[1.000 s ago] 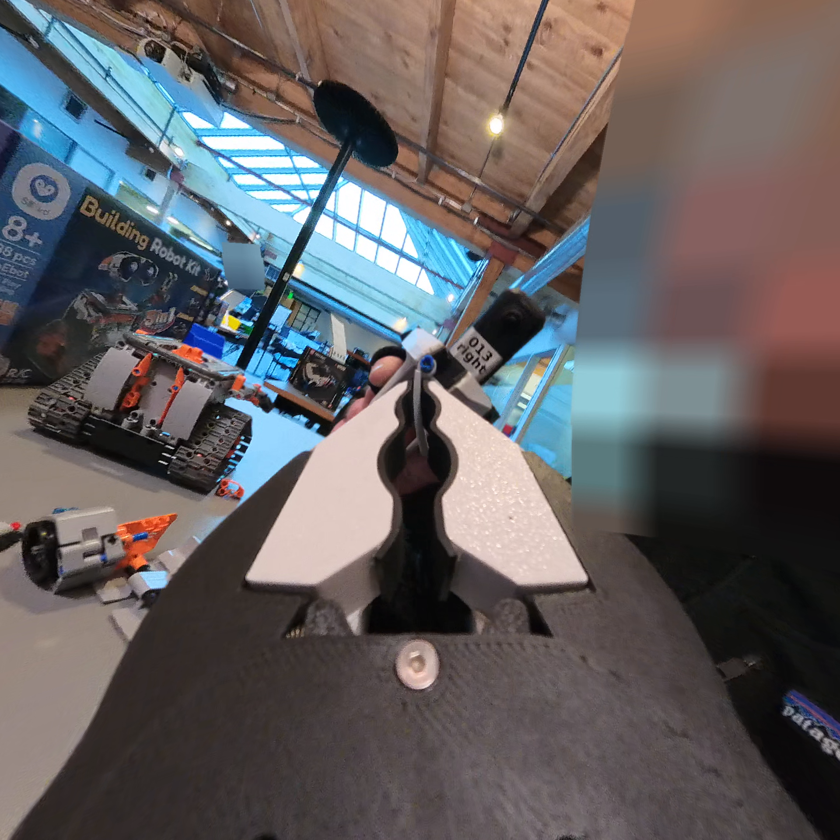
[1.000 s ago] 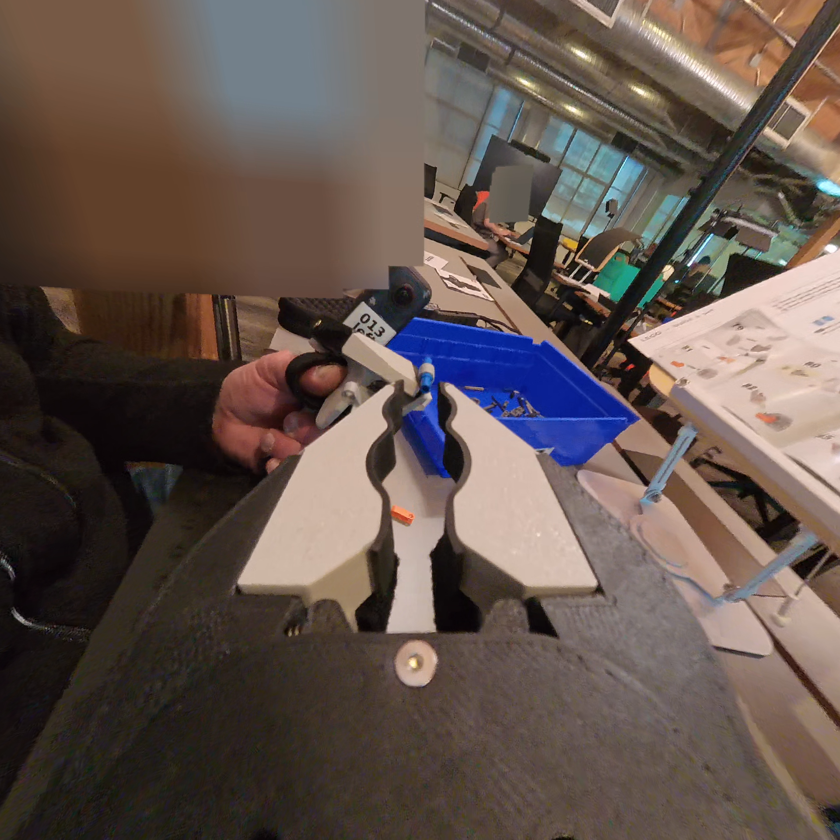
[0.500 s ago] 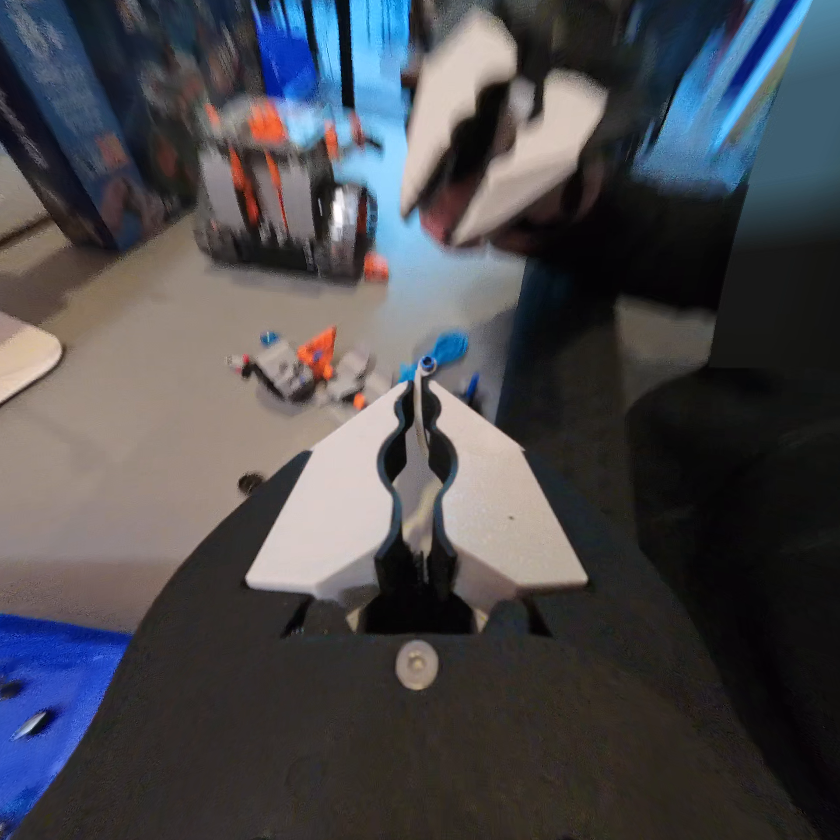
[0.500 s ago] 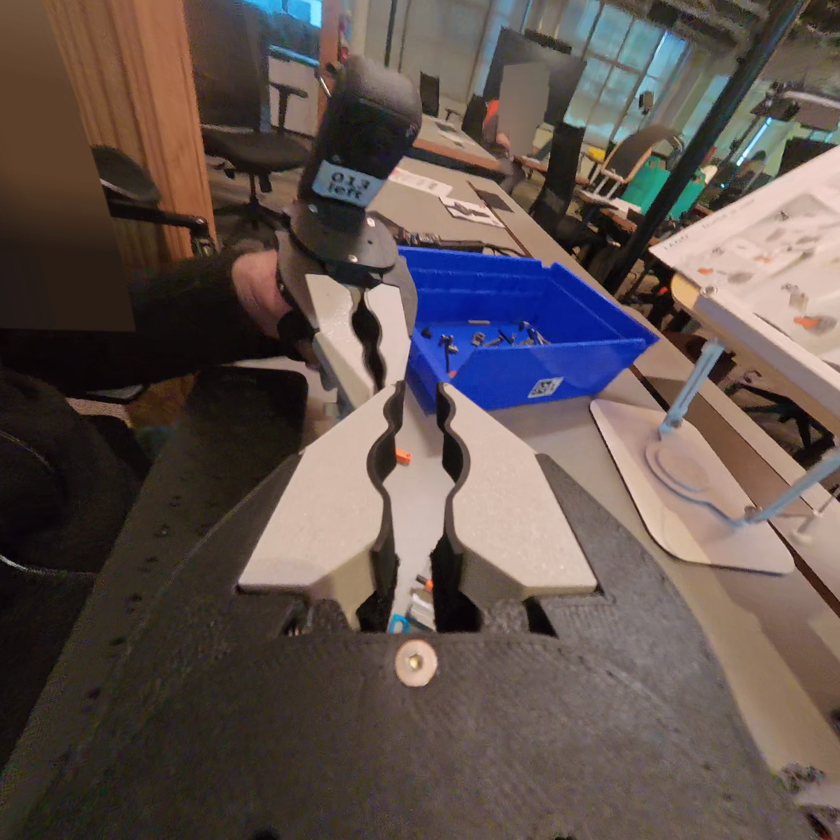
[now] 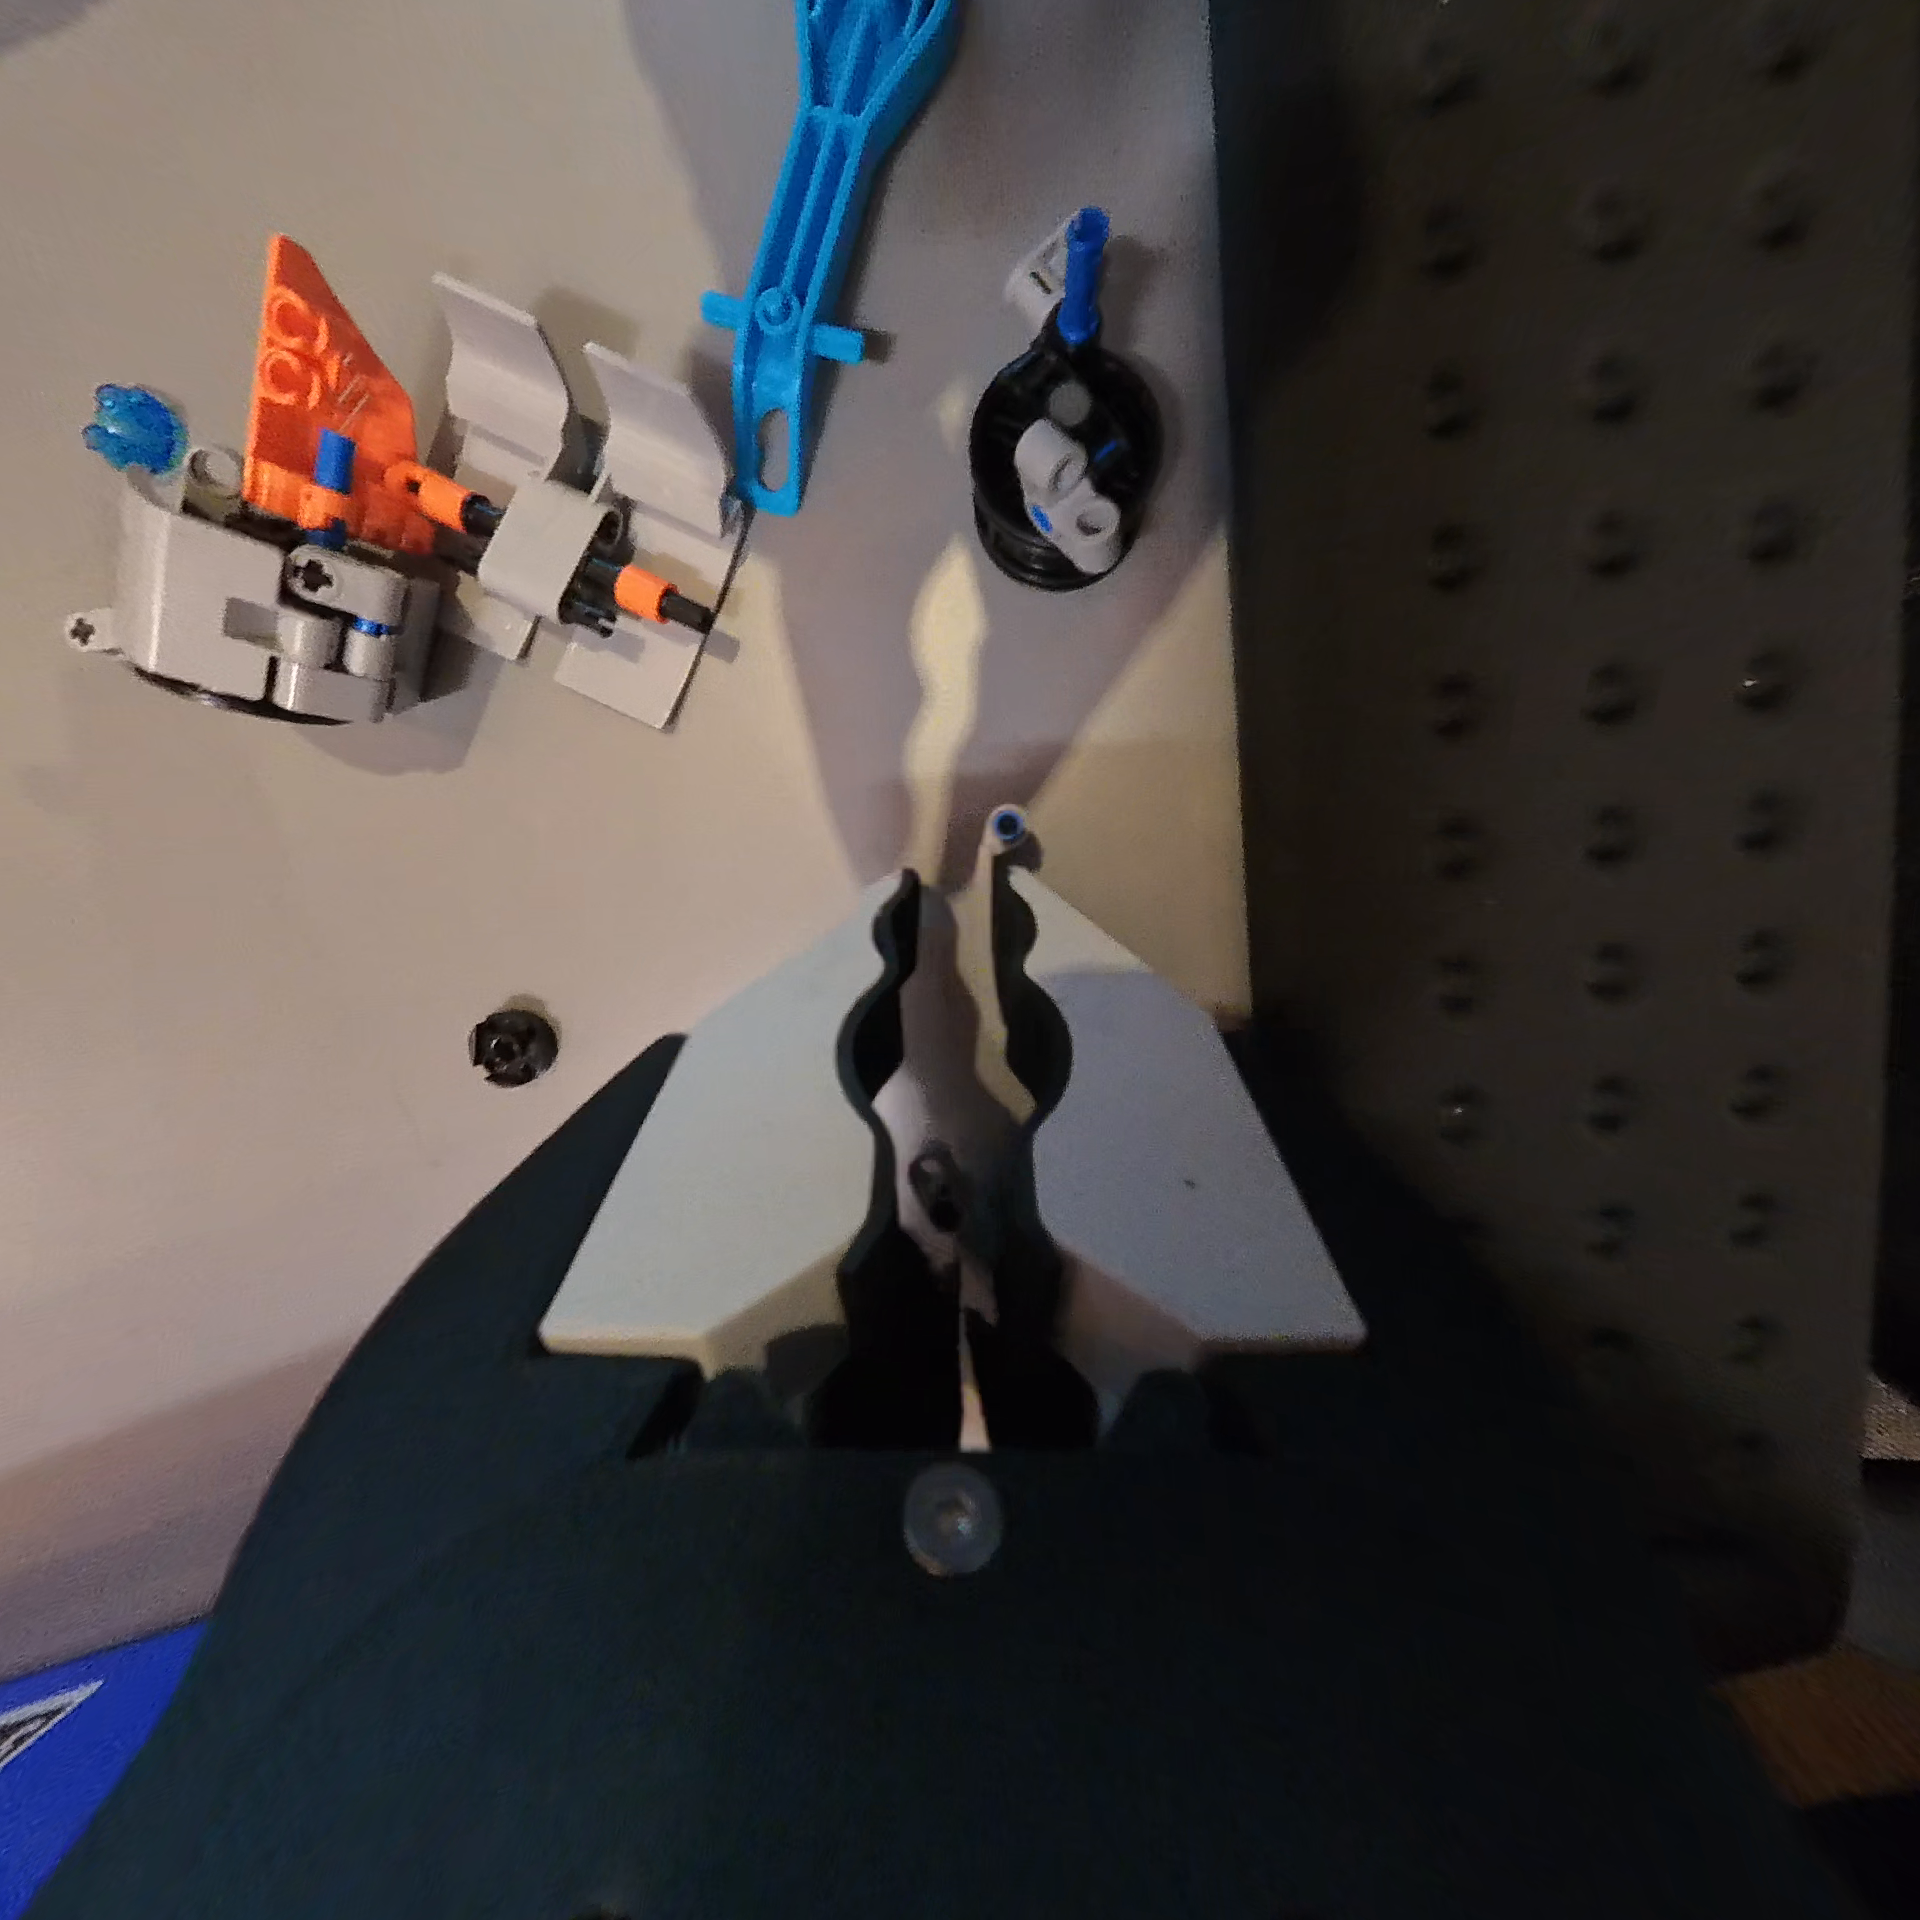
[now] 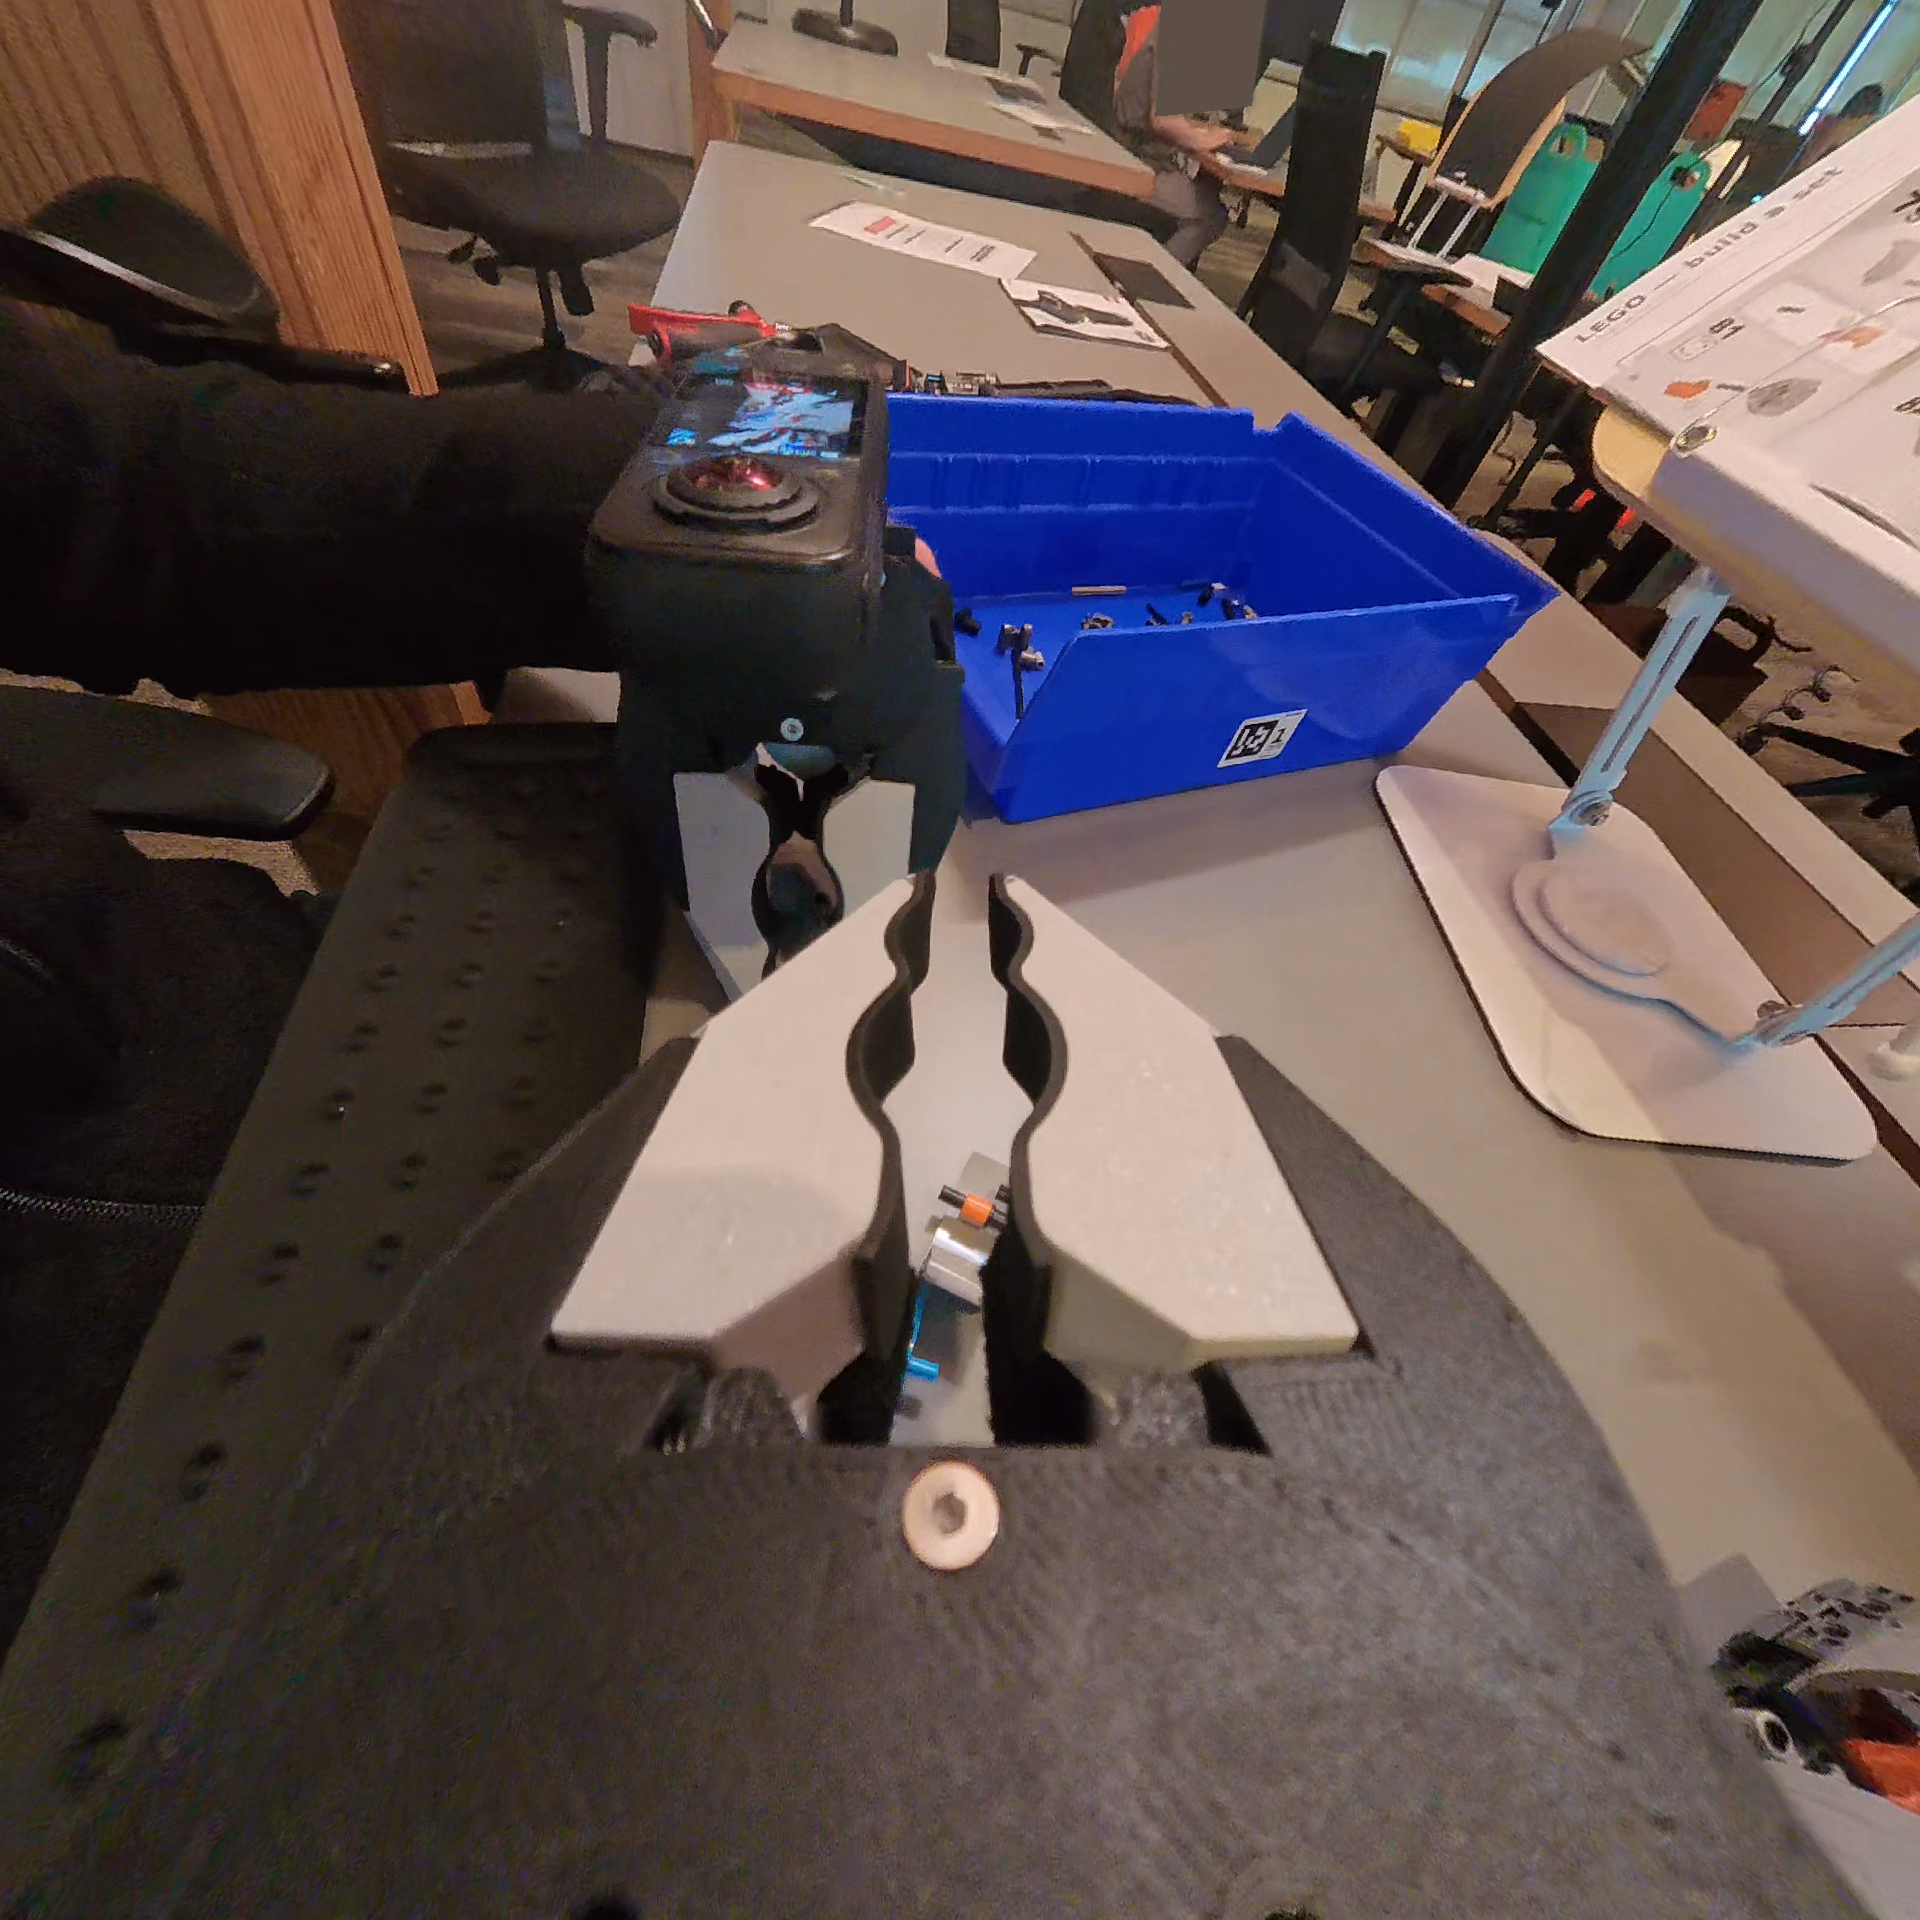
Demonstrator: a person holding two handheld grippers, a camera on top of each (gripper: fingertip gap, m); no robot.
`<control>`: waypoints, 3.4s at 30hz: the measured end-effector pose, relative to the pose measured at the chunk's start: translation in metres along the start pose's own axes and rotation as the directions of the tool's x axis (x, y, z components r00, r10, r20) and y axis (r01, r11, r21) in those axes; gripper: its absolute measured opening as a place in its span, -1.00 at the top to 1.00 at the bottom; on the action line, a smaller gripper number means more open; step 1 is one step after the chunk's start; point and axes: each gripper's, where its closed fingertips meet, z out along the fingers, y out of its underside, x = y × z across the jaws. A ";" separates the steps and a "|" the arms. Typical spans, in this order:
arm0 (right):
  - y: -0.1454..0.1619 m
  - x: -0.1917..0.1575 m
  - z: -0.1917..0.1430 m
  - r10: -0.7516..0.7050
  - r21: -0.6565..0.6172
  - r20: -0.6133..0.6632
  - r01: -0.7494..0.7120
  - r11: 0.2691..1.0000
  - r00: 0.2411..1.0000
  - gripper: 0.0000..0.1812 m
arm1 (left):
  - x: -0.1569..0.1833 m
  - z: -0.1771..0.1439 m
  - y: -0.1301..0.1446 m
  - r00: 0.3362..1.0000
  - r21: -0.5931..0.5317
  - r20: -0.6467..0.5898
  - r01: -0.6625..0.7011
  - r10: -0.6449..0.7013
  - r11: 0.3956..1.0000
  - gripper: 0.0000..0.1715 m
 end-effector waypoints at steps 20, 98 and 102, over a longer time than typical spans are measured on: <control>0.006 -0.012 0.011 0.007 -0.027 0.048 -0.006 1.000 0.999 0.89 | 0.038 -0.031 0.039 0.993 -0.012 0.092 0.081 -0.080 0.997 0.94; 0.083 -0.036 0.035 -0.020 -0.455 0.218 0.120 0.882 0.976 0.98 | 0.025 -0.050 0.035 0.892 0.312 0.254 0.289 -0.373 0.905 0.56; 0.104 -0.037 0.045 0.012 -0.564 0.233 0.124 0.817 0.973 0.98 | 0.021 -0.055 0.036 0.887 0.343 0.264 0.280 -0.378 0.897 0.48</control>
